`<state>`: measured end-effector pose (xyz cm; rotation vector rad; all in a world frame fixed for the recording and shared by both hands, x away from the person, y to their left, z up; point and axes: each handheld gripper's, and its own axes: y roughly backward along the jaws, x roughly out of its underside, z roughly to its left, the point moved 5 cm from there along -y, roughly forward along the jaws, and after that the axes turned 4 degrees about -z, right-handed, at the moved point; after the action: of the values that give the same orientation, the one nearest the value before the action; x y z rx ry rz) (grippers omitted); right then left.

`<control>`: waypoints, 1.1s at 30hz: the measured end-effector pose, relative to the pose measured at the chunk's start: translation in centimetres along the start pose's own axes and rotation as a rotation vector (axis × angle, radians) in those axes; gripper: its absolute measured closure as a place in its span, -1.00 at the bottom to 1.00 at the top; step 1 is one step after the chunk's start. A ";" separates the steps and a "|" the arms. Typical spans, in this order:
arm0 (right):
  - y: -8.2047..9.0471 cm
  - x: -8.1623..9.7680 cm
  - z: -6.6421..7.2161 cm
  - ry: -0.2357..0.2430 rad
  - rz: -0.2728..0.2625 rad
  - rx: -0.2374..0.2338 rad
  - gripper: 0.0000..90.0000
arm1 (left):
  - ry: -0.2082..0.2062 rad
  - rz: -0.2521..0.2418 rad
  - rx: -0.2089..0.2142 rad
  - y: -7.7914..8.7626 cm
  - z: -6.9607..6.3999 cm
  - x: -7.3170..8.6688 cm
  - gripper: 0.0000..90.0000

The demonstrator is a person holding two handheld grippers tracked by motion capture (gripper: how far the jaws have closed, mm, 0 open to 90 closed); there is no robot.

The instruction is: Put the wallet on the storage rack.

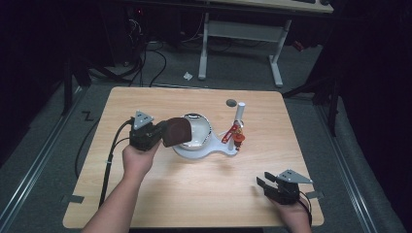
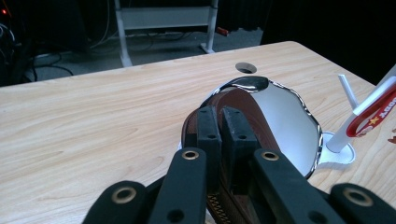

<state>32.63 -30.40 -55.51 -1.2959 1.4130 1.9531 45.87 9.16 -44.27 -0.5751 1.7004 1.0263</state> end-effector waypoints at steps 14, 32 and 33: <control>0.1 0.0 0.1 -0.008 0.002 -0.004 0.24 | 0.019 0.013 -0.022 -2.5 -0.4 -0.1 0.90; 0.1 0.0 0.1 -0.006 0.004 -0.010 0.24 | 0.030 -0.005 -0.002 -4.1 -1.1 -0.3 0.63; 0.1 0.0 0.1 -0.005 0.003 -0.010 0.24 | 0.030 -0.009 0.003 -4.1 -1.3 -0.3 0.61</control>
<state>32.52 -30.33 -55.49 -1.2932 1.4050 1.9668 48.52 5.92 -45.32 -0.5982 1.7244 1.0131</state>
